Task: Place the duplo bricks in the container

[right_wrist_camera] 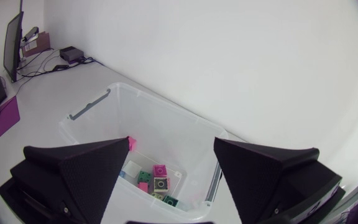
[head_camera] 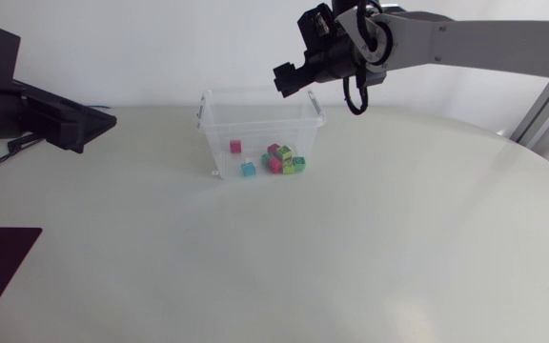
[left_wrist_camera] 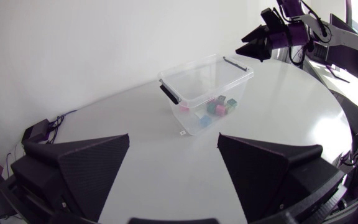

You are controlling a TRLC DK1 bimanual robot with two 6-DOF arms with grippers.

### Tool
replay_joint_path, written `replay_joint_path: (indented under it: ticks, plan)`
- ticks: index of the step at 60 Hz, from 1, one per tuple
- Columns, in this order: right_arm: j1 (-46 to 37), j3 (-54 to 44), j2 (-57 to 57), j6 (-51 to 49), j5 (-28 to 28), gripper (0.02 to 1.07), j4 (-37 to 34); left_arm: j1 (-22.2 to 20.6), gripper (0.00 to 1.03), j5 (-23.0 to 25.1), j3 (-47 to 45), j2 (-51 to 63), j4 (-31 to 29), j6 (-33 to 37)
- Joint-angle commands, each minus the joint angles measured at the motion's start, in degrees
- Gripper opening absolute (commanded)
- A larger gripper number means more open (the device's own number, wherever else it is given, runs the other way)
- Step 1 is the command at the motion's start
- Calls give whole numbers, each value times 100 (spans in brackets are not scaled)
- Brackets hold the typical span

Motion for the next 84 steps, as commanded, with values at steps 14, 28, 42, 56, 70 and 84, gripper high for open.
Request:
replay_joint_path:
  ticks: [14, 28, 42, 56, 70, 84]
  plan:
    - [-650, -1973, -1723, 103, 143, 103, 467, 251, 100, -477, -954, -801, 375, 52]
    - [-1177, -3854, -3604, 41, 284, 103, 863, 330, 100, -626, -1753, -1689, 771, 35]
    - [-1652, -5146, -5107, -47, 302, 103, 801, 533, 100, -635, -2474, -2489, 946, 26]
    - [-2100, -6192, -6162, -346, 293, 103, 810, 823, 100, -635, -3116, -3341, 1184, 52]
    - [-2355, -7071, -7304, -442, 302, 103, 828, 990, 100, -635, -3854, -4212, 1720, 70]
    - [-2424, -7658, -8204, -290, 335, 103, 725, 961, 100, -672, -4258, -4593, 1925, -27]
